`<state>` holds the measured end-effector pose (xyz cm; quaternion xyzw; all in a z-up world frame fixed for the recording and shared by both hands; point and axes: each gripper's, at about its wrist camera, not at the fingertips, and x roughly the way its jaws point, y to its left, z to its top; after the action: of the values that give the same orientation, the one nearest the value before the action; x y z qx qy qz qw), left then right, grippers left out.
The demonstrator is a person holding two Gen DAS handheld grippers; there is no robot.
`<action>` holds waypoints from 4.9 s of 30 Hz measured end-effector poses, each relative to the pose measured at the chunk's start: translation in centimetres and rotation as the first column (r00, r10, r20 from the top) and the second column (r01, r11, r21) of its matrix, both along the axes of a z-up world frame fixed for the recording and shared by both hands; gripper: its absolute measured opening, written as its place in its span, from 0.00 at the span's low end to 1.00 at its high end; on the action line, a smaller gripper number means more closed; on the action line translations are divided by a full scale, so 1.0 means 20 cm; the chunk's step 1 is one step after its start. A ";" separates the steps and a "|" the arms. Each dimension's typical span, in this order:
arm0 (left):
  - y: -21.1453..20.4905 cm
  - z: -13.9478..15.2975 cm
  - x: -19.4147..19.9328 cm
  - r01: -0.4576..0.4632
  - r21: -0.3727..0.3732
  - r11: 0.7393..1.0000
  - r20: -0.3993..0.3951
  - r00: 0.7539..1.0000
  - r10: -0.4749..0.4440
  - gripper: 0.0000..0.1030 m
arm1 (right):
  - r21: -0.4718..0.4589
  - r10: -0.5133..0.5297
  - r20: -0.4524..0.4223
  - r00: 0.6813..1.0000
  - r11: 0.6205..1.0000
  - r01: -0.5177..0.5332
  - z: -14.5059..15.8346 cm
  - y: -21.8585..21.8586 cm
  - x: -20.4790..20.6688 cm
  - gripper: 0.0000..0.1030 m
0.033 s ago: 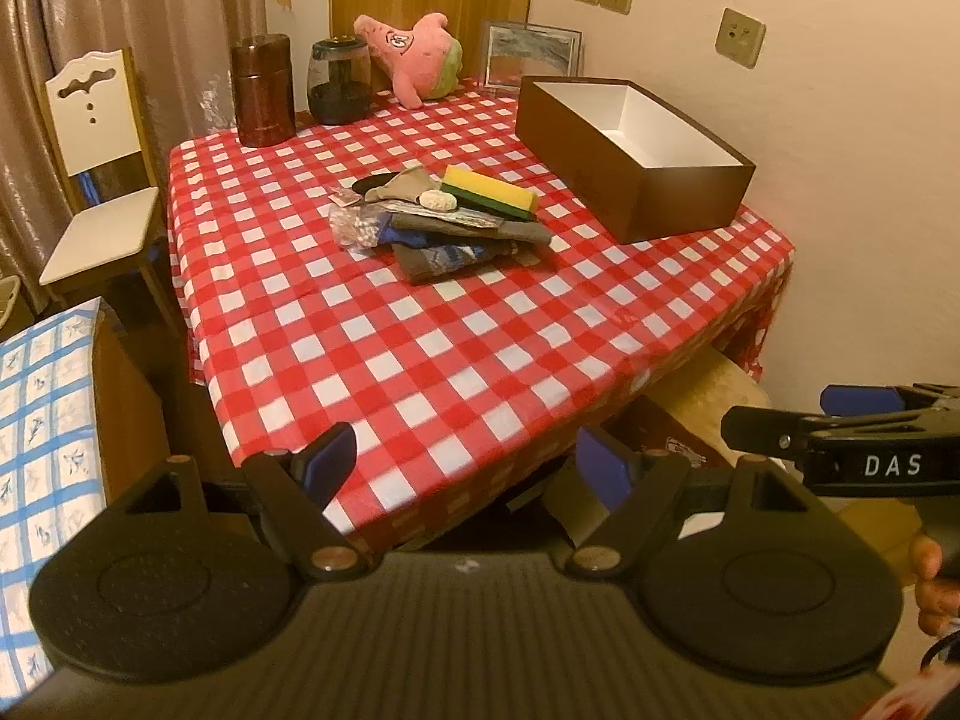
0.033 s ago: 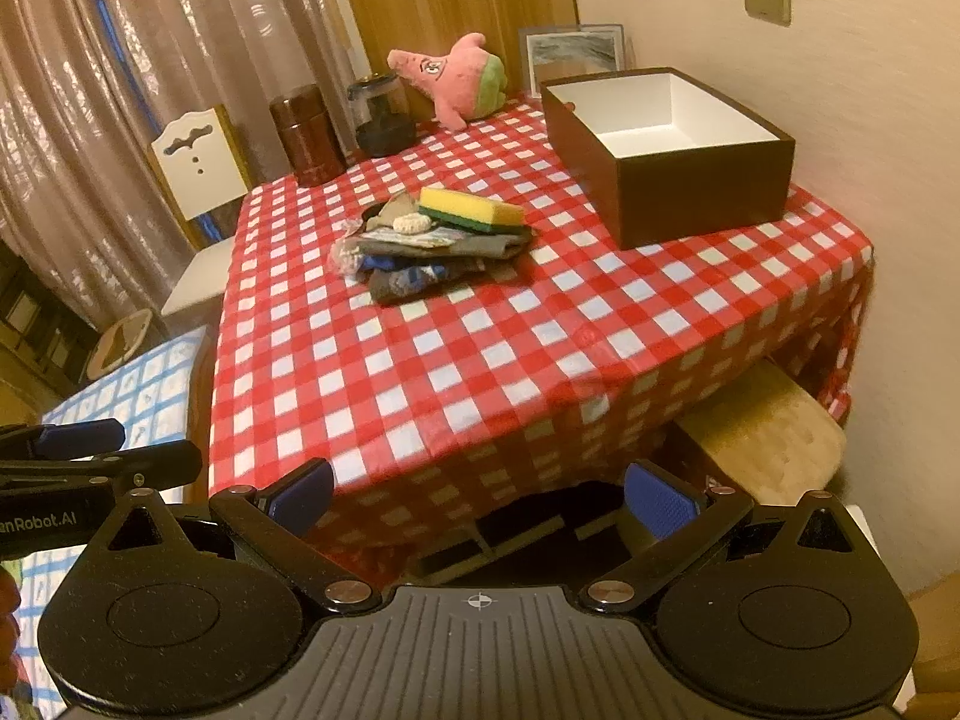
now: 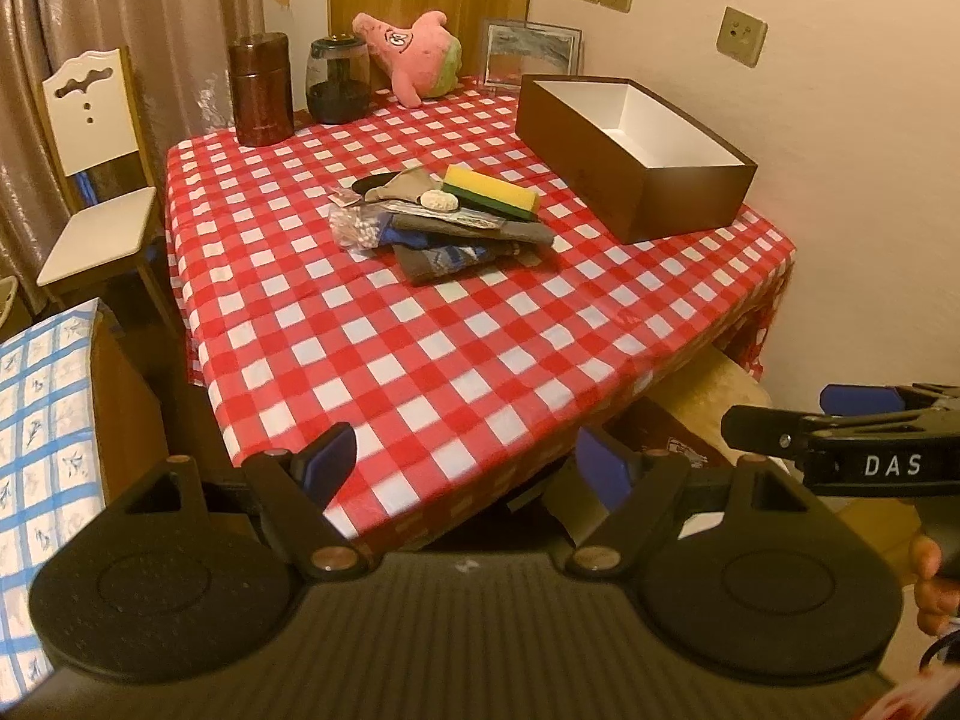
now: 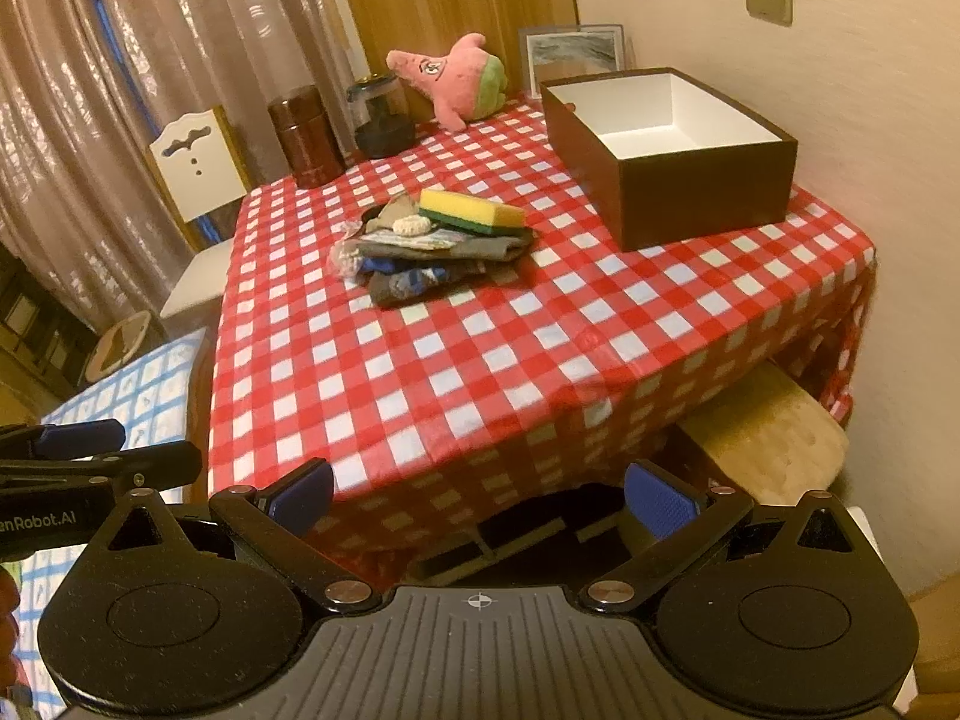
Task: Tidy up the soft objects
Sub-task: 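Move both grippers forward over the pile of soft items, then grasp the yellow-green sponge with the right gripper while the left gripper grasps the white scrunchie, then carry the sponge and scrunchie in both grippers over the brown box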
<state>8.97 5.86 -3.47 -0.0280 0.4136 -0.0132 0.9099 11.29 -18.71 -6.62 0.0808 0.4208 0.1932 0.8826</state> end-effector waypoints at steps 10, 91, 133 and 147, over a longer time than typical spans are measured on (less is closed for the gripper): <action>0.24 -0.01 0.25 0.049 0.014 0.999 -0.002 0.999 -0.049 0.77 | 0.021 -0.056 -0.004 0.998 0.998 0.056 -0.01 0.19 0.20 1.00; 0.14 -0.55 1.87 0.020 0.059 0.998 -0.142 0.990 -0.011 0.46 | 0.014 0.558 -0.123 0.820 0.828 -0.561 -0.67 0.59 2.14 0.79; -0.08 -0.66 2.12 0.278 0.133 0.951 -0.164 0.953 -0.255 0.45 | 0.018 0.216 -0.254 0.943 0.976 -0.219 -0.61 0.33 2.12 0.70; -0.06 -0.68 2.12 0.253 0.110 0.961 -0.168 0.958 -0.233 0.14 | 0.020 0.191 -0.265 0.945 0.981 -0.193 -0.61 0.33 2.11 0.71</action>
<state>51.34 4.62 -16.99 0.0815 0.4826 -0.0958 0.8668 53.55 -12.13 -18.78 0.0621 0.5417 0.2645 0.7954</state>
